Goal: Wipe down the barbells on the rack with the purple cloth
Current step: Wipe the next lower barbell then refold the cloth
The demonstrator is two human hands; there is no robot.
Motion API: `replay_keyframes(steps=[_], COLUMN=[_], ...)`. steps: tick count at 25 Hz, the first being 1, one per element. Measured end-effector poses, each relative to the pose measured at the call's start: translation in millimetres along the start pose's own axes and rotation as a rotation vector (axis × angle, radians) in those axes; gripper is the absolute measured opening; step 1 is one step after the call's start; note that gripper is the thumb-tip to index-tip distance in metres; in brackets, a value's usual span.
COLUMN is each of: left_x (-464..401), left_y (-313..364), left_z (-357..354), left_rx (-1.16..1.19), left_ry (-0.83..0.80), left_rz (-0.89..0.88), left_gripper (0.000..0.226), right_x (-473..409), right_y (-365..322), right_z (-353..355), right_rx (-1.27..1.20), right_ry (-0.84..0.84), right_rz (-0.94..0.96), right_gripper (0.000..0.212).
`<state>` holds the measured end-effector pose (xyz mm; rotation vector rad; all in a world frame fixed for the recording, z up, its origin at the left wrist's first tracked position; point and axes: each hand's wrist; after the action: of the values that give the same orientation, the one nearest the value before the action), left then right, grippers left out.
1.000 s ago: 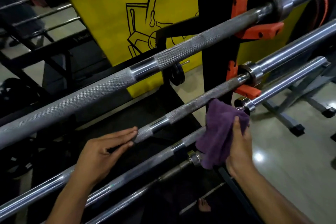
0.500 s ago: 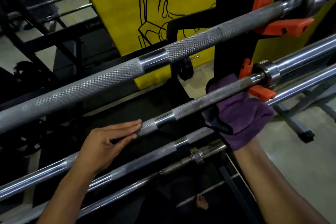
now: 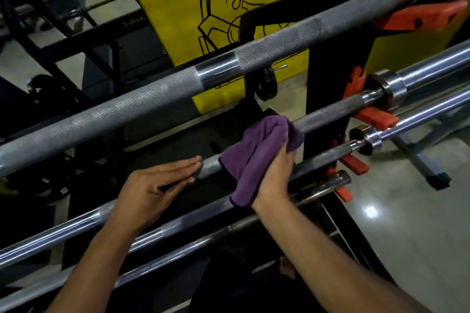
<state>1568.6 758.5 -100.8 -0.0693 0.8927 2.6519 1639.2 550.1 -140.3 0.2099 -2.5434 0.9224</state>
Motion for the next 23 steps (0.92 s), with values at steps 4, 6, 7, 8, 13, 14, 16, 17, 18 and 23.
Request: replay_keyframes(steps=[4,6,7,8,13,14,16,17,18,23], left_x=[1.3,2.3,1.9,2.0,1.5,1.2,1.4,1.7,1.8,1.4], left_y=[-4.1,-6.4,-7.6,-8.8,-12.1,-11.4,-10.5,-10.1,-10.1,-8.1], left_z=[-1.9,-4.2,-5.6,-6.0,-7.1,-6.5,-5.2,-5.5,-6.2,-6.3], left_rx=[-0.041,-0.036,-0.022,-0.017,-0.041,-0.040,-0.041,-0.038,-0.030,-0.042], left_ry=[0.010,0.017,0.013,0.012,0.024,0.024,0.021,0.019,0.016,0.073], left_rz=[-0.035,-0.045,-0.042,-0.039,-0.059,-0.057,-0.051,-0.056,-0.065,-0.053], left_gripper=[0.033,0.032,0.032,0.032,0.033,0.033,0.033,0.034,0.034,0.031], right_x=[-32.7,-51.7,-56.1,-56.9,-26.5,-18.3,-3.3,0.3,-0.1,-9.2], right_y=[-47.8,-64.1,-65.2,-62.9,-15.9,-3.9,9.3,8.7,4.9,-21.6], right_z=[10.4,17.8,21.1,21.6,-2.5,-8.3,-13.8,-11.4,-3.7,63.0], right_rx=[0.174,0.163,0.165,0.171,0.141,0.185,0.236,0.265,0.320,0.628], right_ry=[0.164,0.202,0.194,0.192,0.075,0.073,0.020,-0.009,-0.048,-0.260], right_rz=[0.167,0.259,0.265,0.240,0.043,0.019,-0.048,-0.072,-0.085,-0.102], right_gripper=[0.045,0.035,0.037,0.045,0.057,0.050,0.046,0.051,0.058,0.065])
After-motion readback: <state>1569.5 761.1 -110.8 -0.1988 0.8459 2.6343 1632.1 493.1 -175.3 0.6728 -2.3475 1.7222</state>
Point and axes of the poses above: each hand's wrist, its own x-axis away from the middle knuckle, its own z-axis out of the back of the hand, y = z × x, and after that the axes turned 9 degrees about -y, right-handed
